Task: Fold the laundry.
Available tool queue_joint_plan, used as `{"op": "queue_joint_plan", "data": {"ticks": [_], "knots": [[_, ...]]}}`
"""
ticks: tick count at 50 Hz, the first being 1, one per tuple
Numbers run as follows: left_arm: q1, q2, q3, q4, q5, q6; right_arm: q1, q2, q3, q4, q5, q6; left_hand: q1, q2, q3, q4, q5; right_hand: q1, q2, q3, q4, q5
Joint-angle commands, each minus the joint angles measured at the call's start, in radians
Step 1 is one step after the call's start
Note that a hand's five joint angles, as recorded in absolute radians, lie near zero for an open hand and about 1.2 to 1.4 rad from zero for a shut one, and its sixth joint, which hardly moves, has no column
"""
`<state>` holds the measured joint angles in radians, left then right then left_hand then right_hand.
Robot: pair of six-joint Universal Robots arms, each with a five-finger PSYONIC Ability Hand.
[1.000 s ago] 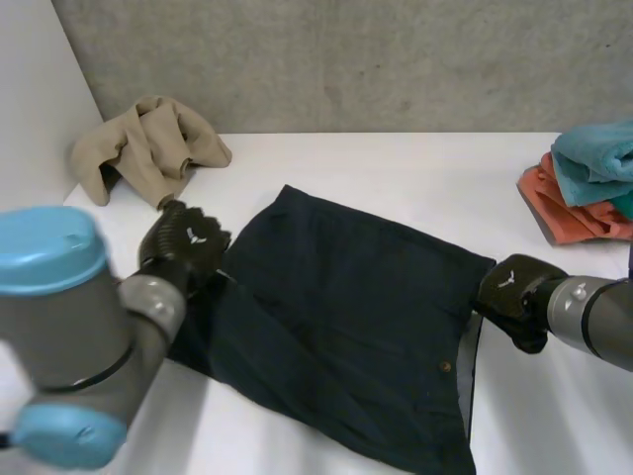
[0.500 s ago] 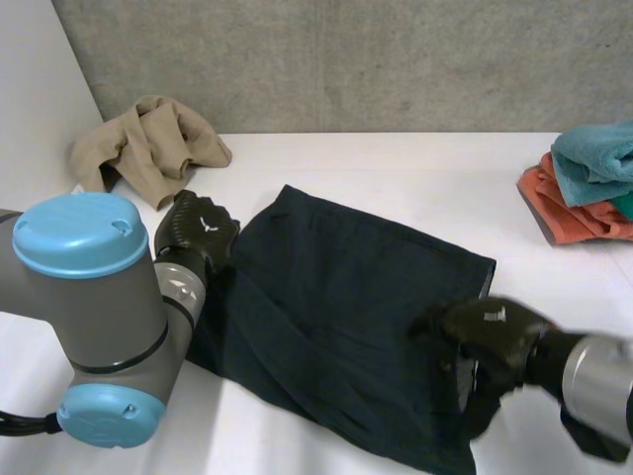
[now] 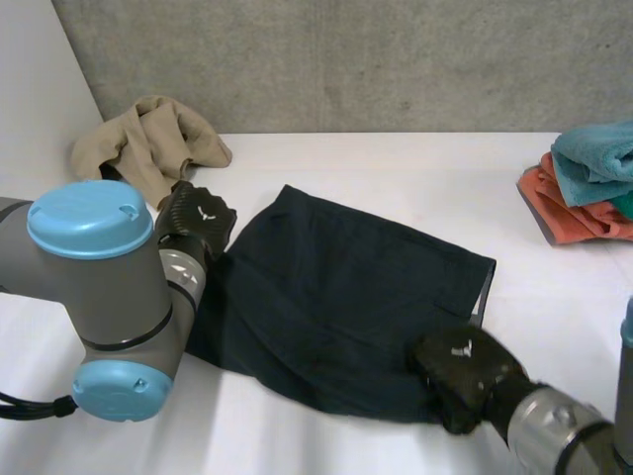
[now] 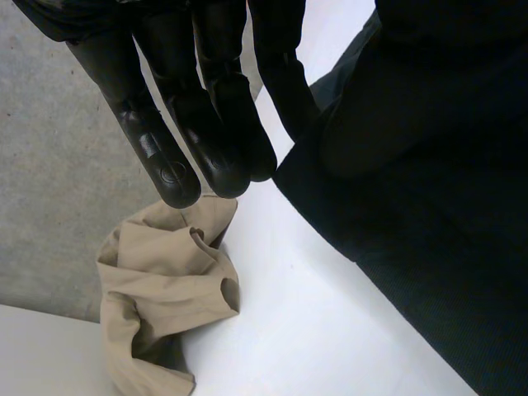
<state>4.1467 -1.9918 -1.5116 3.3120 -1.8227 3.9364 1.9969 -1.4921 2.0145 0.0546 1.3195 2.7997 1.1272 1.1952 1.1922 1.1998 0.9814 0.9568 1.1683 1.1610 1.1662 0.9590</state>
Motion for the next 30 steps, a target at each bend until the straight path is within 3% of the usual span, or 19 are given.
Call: {"op": "queue_joint_plan", "data": {"ticks": [1, 5, 14, 26, 30], "knots": [[0.001, -0.087, 0.117, 0.075, 0.003, 0.009, -0.017, 0.094, -0.186, -0.081, 0.024, -0.098, 0.269, 0.201, 0.204, 0.196, 0.240, 0.439, 0.228, 0.235, 0.230, 0.263], [0.000, -0.169, 0.249, 0.152, 0.005, 0.006, -0.020, 0.208, -0.321, -0.073, 0.049, -0.140, 0.269, 0.201, 0.204, 0.196, 0.240, 0.439, 0.228, 0.235, 0.230, 0.263], [-0.003, -0.436, 0.581, 0.236, 0.109, 0.009, -0.059, 0.406, -0.549, -0.076, 0.240, -0.201, 0.269, 0.201, 0.204, 0.196, 0.240, 0.439, 0.228, 0.235, 0.230, 0.263], [-0.011, -0.744, 0.928, 0.235, 0.140, 0.011, -0.081, 0.547, -0.661, -0.196, 0.279, -0.230, 0.269, 0.201, 0.204, 0.196, 0.240, 0.439, 0.228, 0.235, 0.230, 0.263], [-0.014, -0.786, 0.950, 0.235, 0.143, 0.009, -0.079, 0.598, -0.697, -0.202, 0.282, -0.264, 0.252, 0.184, 0.187, 0.179, 0.223, 0.439, 0.228, 0.235, 0.230, 0.263]]}}
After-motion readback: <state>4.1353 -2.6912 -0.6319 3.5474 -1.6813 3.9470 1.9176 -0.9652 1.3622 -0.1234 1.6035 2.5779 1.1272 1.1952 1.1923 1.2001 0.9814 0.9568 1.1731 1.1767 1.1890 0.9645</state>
